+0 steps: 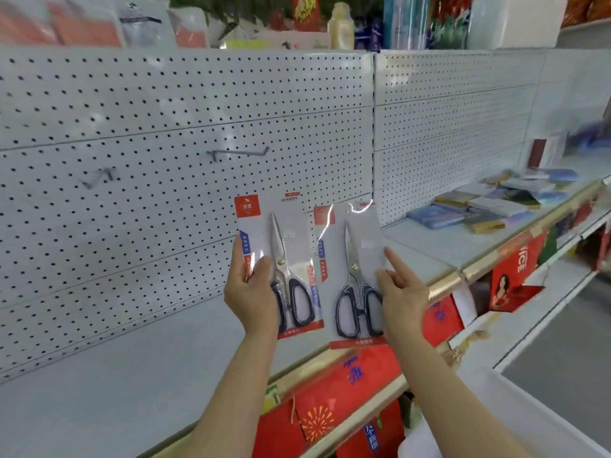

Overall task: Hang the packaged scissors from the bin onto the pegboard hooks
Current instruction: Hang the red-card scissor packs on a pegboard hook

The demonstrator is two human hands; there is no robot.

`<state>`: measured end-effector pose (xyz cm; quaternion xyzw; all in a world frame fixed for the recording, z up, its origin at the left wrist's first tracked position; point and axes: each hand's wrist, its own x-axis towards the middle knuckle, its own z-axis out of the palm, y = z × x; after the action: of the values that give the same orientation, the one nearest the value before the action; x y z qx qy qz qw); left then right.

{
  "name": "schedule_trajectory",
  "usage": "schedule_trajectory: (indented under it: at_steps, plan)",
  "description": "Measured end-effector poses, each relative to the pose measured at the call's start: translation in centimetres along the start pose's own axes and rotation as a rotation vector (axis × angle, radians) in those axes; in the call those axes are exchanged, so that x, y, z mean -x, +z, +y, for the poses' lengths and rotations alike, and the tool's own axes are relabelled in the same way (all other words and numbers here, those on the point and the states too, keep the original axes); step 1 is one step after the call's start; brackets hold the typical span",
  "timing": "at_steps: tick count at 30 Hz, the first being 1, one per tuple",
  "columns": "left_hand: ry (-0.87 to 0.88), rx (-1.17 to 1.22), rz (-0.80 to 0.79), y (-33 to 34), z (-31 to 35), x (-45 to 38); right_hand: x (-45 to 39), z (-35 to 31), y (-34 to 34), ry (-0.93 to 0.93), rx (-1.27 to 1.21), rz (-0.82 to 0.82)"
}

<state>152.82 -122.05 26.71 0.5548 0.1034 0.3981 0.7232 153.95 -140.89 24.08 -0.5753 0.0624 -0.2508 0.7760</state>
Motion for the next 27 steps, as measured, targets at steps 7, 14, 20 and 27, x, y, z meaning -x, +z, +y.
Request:
schedule_trajectory:
  at_steps: [7,14,20,27]
  plan:
    - [0.074,0.01,0.089,-4.9,3.3,-1.8,3.3,-0.1,4.9,0.007,-0.093,-0.088]
    - [0.161,0.014,0.212,-8.0,6.2,-2.4,5.2,-1.4,8.6,-0.005,-0.148,-0.207]
    - [0.229,0.017,0.304,-10.4,8.4,-2.7,6.8,-2.4,11.0,-0.014,-0.177,-0.311]
    - [0.254,0.032,0.327,-11.9,10.4,-3.8,8.8,-3.4,12.7,-0.007,-0.201,-0.371]
